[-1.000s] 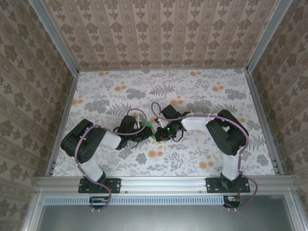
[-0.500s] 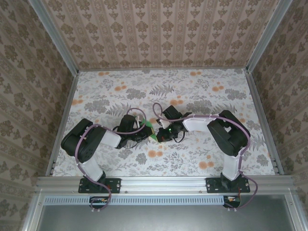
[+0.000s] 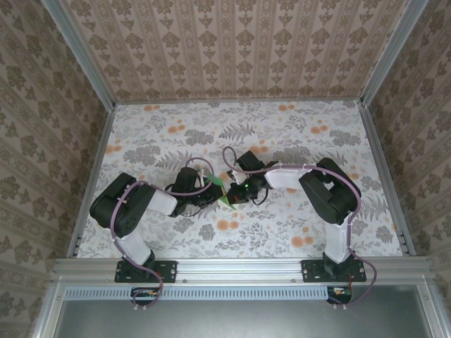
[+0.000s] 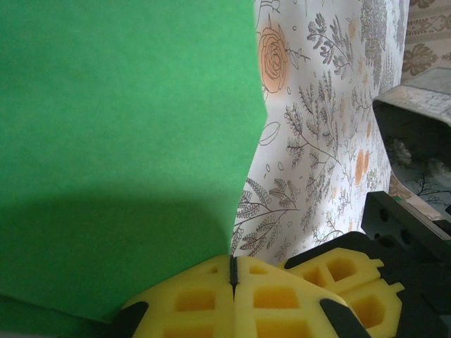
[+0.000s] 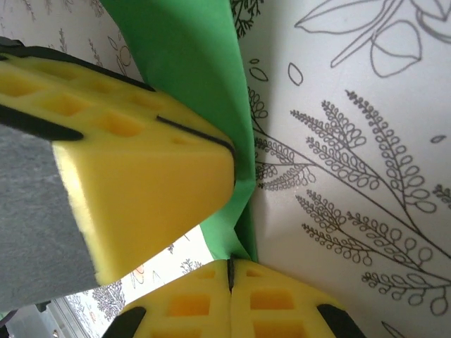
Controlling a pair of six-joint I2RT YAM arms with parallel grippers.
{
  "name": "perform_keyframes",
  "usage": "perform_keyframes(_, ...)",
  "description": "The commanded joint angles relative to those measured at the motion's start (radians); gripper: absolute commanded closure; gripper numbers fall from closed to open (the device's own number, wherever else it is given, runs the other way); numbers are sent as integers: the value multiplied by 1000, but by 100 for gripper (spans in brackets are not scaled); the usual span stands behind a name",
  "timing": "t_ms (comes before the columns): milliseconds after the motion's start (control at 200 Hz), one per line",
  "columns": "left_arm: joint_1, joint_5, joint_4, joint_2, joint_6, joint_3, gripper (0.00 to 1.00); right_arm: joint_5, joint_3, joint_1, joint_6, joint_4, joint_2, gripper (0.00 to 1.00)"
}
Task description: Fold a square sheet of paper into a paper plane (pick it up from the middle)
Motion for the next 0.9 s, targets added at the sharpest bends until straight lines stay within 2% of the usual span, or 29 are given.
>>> perform_keyframes(0, 9, -49, -95, 46, -4, 5, 98, 34, -3, 6, -15, -53, 19, 100)
perform_keyframes(170, 39, -4, -103, -7, 45, 40, 95, 102, -28, 3, -50, -108, 19, 100)
perform_keyframes(505, 78, 8, -290, -83, 257, 143, 90, 98, -28, 3, -48, -102, 30, 100)
perform_keyframes(885, 112, -77, -328, -51, 248, 136, 92, 103, -30, 4, -43, -103, 46, 100)
perform_keyframes(895, 133, -79, -328, -51, 246, 135, 92, 103, -31, 4, -44, -102, 47, 100)
